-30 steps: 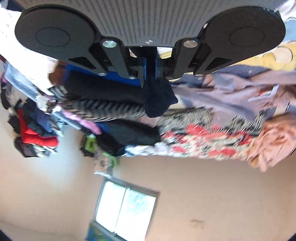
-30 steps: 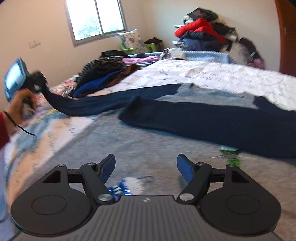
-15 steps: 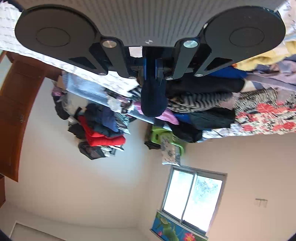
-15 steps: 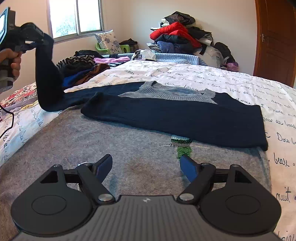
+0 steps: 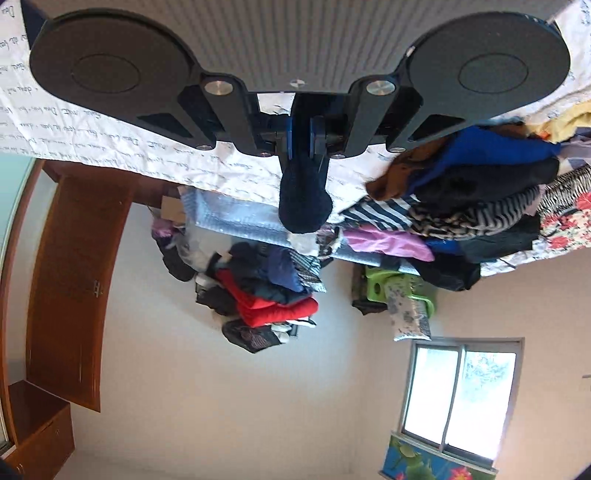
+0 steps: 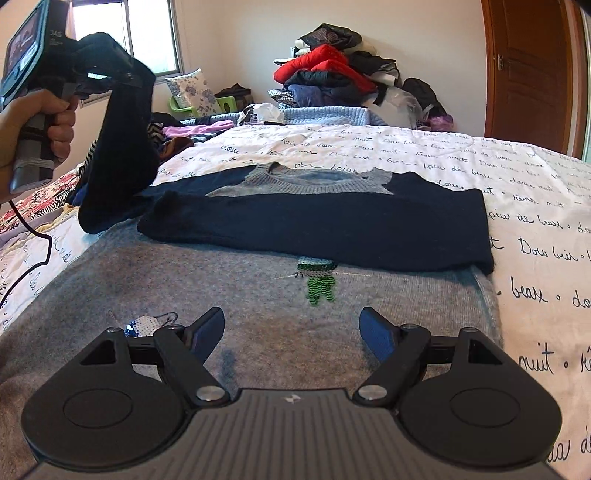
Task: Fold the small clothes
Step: 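Lift the cuff with the left gripper and carry it across the sweater, then lay the sleeve over the first folded sleeve and open the left gripper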
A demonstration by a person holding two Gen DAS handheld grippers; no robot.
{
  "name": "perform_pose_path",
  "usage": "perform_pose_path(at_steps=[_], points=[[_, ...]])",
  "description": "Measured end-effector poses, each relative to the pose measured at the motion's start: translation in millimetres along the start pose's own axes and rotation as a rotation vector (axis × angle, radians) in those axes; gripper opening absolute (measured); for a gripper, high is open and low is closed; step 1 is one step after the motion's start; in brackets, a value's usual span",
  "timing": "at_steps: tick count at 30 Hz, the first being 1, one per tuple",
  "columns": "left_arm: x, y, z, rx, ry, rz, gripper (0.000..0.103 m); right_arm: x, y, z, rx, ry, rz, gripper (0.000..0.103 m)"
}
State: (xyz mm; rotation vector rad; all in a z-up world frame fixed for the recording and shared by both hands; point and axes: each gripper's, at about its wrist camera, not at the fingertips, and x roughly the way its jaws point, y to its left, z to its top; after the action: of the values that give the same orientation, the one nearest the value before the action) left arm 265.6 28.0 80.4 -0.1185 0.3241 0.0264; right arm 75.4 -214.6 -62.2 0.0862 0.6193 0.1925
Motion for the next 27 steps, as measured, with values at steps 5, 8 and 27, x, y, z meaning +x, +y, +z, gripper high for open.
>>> perform_pose_path(at_steps=[5, 8, 27], points=[[10, -20, -8, 0.014, 0.03, -0.014, 0.008, -3, -5, -2, 0.012, -0.001, -0.002, 0.081], [13, -30, -10, 0.03, 0.036, -0.024, 0.008, -6, -8, -4, 0.02, -0.001, -0.006, 0.081], [-4, -126, -44, 0.158, 0.081, -0.197, 0.008, -11, -19, -13, 0.05, 0.001, -0.01, 0.081]])
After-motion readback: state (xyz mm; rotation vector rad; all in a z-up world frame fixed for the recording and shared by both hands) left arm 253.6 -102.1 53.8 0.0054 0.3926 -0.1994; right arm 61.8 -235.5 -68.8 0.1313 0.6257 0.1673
